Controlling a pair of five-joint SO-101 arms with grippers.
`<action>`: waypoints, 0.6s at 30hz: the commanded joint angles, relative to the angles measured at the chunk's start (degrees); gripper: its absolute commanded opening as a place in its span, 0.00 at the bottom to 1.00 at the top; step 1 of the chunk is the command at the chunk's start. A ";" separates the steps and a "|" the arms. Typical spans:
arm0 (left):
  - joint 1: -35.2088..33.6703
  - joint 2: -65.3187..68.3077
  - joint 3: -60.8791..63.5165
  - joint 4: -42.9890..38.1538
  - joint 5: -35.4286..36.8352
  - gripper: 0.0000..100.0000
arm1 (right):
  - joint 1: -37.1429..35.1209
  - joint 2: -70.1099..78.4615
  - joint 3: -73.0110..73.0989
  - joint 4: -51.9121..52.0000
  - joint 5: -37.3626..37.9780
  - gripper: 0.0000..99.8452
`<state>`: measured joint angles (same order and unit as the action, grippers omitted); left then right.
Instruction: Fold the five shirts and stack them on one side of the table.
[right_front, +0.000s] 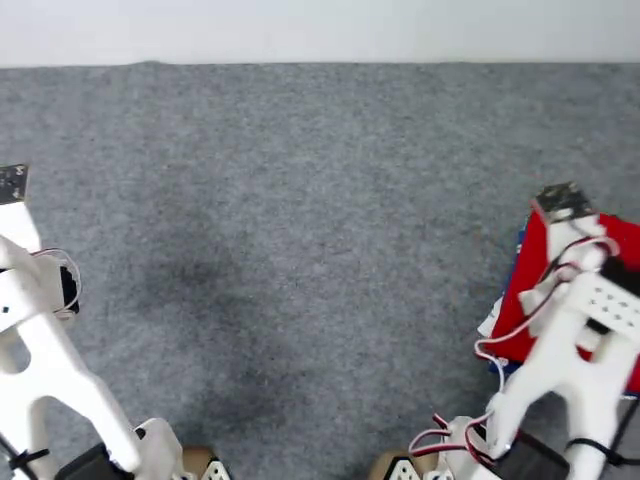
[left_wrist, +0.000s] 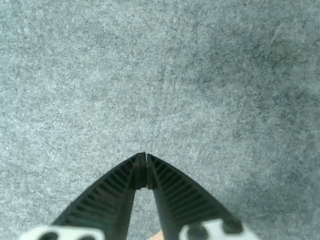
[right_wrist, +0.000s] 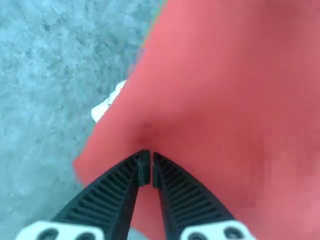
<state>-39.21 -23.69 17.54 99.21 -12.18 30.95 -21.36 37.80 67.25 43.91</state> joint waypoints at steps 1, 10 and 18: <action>0.09 -1.93 -0.13 1.23 -0.62 0.00 | -0.75 -2.33 2.20 -5.14 0.53 0.01; 0.09 -1.93 -0.13 1.23 -0.62 0.00 | -1.71 -4.18 -7.82 -10.68 -0.09 0.01; 0.09 -1.93 -0.13 1.23 -0.62 0.00 | -4.26 11.91 -7.21 -31.25 -6.07 0.01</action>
<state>-39.21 -23.69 17.54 99.21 -12.18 27.60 -15.47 33.58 42.20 39.43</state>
